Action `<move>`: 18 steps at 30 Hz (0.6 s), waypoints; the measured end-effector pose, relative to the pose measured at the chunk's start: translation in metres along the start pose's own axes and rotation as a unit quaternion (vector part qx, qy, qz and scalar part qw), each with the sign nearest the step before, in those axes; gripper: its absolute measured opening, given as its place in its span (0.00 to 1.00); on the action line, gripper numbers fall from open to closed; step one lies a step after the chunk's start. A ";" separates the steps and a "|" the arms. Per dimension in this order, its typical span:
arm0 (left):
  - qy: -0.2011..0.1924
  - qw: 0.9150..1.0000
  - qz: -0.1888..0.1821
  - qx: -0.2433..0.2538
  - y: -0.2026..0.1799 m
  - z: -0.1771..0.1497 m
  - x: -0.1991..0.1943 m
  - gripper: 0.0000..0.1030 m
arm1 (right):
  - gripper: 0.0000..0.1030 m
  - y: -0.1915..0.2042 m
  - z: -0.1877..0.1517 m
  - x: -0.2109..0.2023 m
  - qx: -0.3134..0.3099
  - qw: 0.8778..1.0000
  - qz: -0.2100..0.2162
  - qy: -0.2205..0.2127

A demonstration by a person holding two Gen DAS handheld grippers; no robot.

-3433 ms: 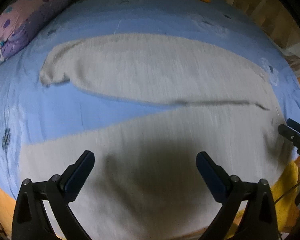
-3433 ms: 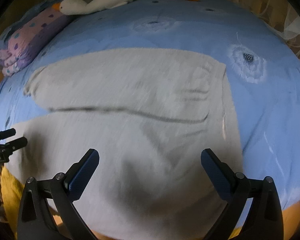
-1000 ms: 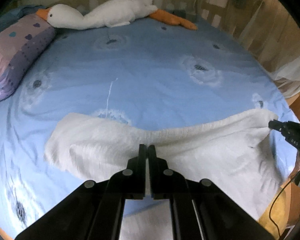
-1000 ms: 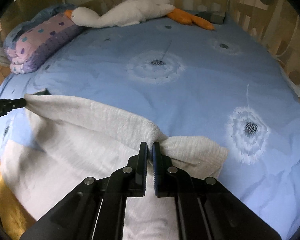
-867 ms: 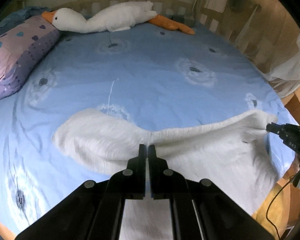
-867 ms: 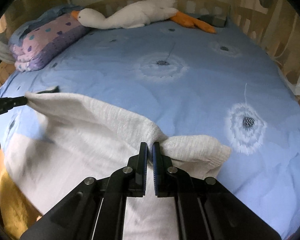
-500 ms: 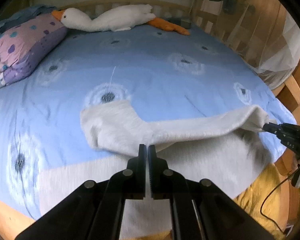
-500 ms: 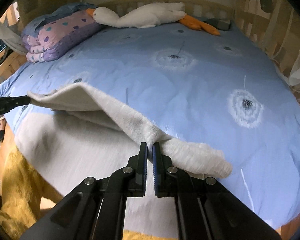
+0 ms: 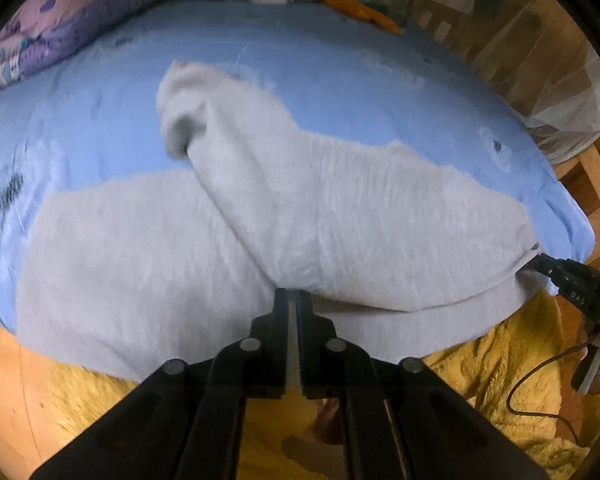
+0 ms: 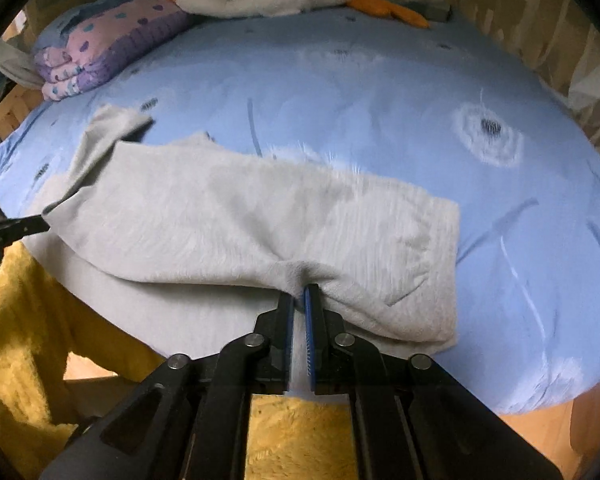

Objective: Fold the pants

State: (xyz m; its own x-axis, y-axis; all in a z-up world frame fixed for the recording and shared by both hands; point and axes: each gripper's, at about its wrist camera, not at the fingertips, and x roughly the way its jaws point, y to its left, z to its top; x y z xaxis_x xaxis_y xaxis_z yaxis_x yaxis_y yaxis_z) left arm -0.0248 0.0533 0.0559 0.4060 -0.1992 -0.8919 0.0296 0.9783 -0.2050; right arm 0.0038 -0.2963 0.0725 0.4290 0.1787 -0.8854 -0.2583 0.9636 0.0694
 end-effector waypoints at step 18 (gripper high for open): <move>0.011 0.996 -0.048 -0.081 -0.002 0.002 0.007 0.44 | 0.49 -0.063 -0.030 -0.025 0.202 0.979 0.023 -0.012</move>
State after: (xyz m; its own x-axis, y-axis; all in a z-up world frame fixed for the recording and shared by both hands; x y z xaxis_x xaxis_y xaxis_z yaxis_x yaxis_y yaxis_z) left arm -0.0204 0.0504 0.0503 0.3877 -0.2943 -0.8735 -0.0806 0.9332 -0.3501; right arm -0.0166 -0.3673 0.0764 0.4467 0.2246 -0.8661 0.0824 0.9535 0.2898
